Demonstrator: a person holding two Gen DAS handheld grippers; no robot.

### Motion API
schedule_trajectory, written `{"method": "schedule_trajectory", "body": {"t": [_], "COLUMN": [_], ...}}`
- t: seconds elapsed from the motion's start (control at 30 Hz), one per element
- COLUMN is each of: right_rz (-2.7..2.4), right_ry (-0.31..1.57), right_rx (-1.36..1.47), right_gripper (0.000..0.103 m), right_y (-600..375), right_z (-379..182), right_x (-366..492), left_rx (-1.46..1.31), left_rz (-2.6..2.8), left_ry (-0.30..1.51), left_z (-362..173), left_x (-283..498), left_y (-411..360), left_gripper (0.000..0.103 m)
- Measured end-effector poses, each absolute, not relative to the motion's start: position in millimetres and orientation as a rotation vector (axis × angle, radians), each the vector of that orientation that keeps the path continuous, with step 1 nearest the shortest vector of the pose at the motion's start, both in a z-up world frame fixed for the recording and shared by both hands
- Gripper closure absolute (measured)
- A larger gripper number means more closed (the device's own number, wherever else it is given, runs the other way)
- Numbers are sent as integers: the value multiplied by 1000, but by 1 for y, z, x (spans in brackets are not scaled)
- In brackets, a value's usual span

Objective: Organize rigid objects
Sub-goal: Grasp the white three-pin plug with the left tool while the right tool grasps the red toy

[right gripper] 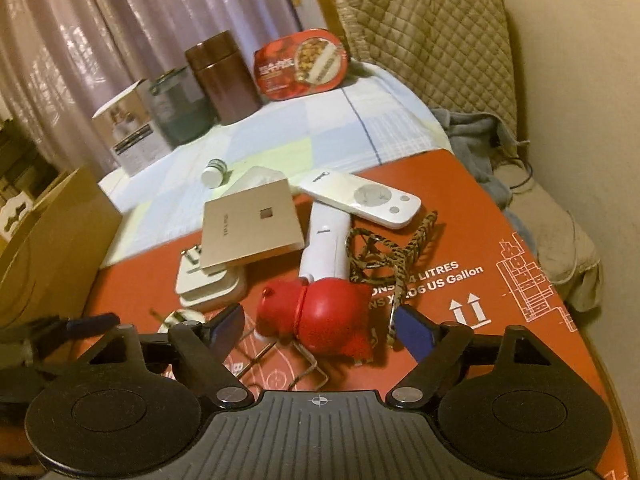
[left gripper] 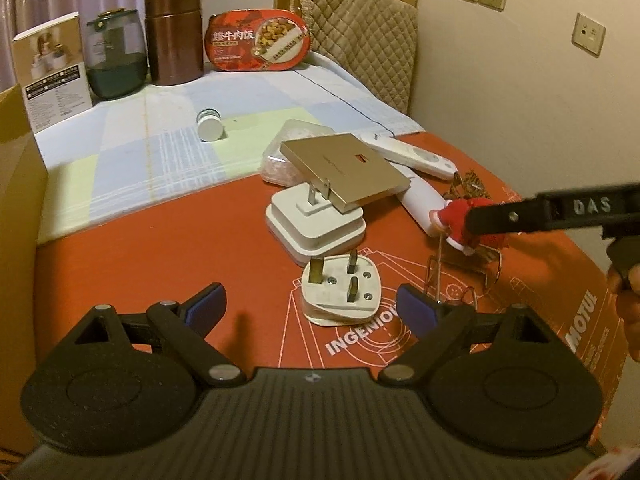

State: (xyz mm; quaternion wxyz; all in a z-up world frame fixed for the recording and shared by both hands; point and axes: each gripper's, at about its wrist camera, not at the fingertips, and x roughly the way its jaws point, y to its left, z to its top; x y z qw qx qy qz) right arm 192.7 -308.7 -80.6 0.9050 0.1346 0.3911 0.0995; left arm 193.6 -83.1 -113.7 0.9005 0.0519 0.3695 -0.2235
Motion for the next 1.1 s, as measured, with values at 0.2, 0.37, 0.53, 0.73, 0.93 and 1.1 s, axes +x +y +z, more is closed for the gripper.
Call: {"method": "schedule_trajectory", "body": {"t": [0.2,0.37,0.53,0.73,0.93,1.1], "right_rz": [189,164,150,151,152,172], "right_ry": [828,837,834,825,804,769], "right_rx": [267,251,239,222,216,209], "right_gripper": [27,28,30,39,40,40], "right_y": [-304,-300,-297,-293,-292,-289], "right_z": [-86,-89,-89,-86,-81,-69], "right_x": [205,212,212,209,201,193], "left_rx": [97,137,173,196,174,151], "left_rz": [-479,-496,-509,-521,-510,-484], "left_ry": [773,772,760,758,774,789], "left_z": [-123,-129,-133,-136,-134,-129], "left_x": [198,200,202,204,201,196], "left_y": [-86,-93,-102,-107,-101,-90], "left_gripper": [22,31,37,58,59,59]}}
